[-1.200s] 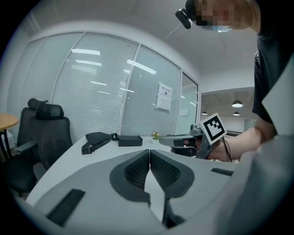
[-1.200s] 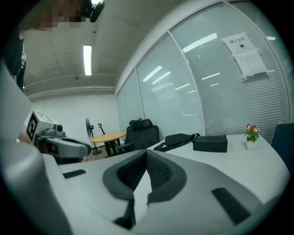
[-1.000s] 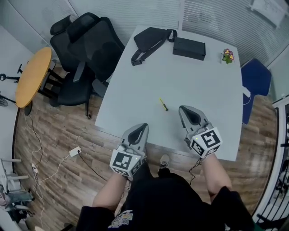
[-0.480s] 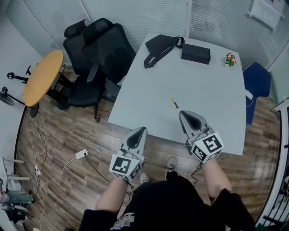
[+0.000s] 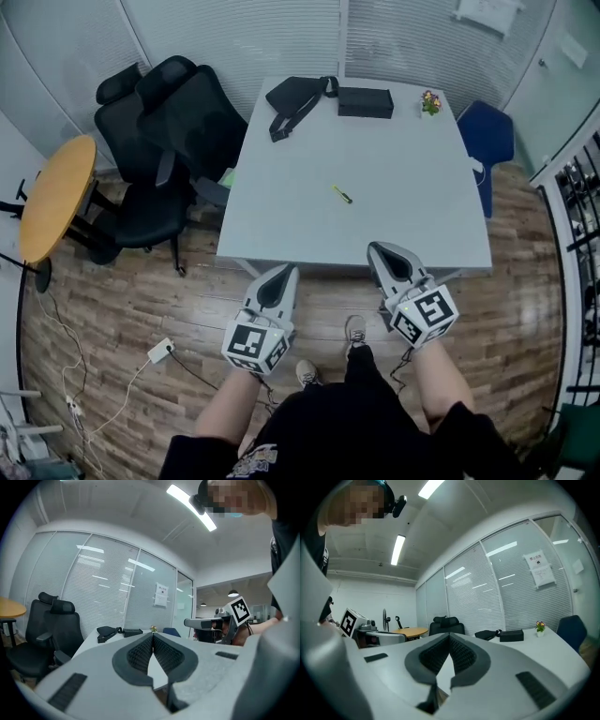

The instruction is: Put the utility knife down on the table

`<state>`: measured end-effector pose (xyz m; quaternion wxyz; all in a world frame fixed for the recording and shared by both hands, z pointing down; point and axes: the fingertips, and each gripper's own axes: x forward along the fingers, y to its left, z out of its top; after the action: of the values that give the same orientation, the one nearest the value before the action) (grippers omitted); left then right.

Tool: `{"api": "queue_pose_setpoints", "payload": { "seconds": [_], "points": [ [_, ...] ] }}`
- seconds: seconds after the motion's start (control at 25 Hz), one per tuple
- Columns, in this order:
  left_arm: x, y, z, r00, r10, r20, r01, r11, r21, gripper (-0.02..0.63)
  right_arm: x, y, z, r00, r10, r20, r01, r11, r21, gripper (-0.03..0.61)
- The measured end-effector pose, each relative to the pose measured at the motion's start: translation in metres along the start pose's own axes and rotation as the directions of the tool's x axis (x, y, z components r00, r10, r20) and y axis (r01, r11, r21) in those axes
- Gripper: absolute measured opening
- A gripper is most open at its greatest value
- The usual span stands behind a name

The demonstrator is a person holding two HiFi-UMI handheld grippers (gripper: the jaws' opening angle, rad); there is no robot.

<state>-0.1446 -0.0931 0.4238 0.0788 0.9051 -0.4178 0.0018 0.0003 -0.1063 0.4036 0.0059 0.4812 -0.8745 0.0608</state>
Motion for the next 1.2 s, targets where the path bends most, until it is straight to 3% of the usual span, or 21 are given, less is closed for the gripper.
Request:
{"api": "queue_pose_setpoints", "payload": {
  "seconds": [0.36, 0.76, 1.2],
  "points": [
    [-0.014, -0.052, -0.003, 0.991, -0.137, 0.0, 0.137, 0.991, -0.004, 0.005, -0.072, 0.019, -0.004, 0.99, -0.142, -0.021, 0.141, 0.989, -0.034, 0.003],
    [-0.015, -0.088, 0.011, 0.99, -0.141, 0.016, 0.141, 0.99, 0.011, 0.005, -0.097, 0.024, 0.004, 0.994, -0.112, -0.013, 0.111, 0.991, -0.073, 0.003],
    [-0.028, -0.088, 0.01, 0.992, -0.129, 0.009, 0.129, 0.991, 0.02, 0.005, -0.098, 0.033, -0.002, 0.994, -0.106, -0.007, 0.106, 0.993, -0.058, 0.003]
  ]
}}
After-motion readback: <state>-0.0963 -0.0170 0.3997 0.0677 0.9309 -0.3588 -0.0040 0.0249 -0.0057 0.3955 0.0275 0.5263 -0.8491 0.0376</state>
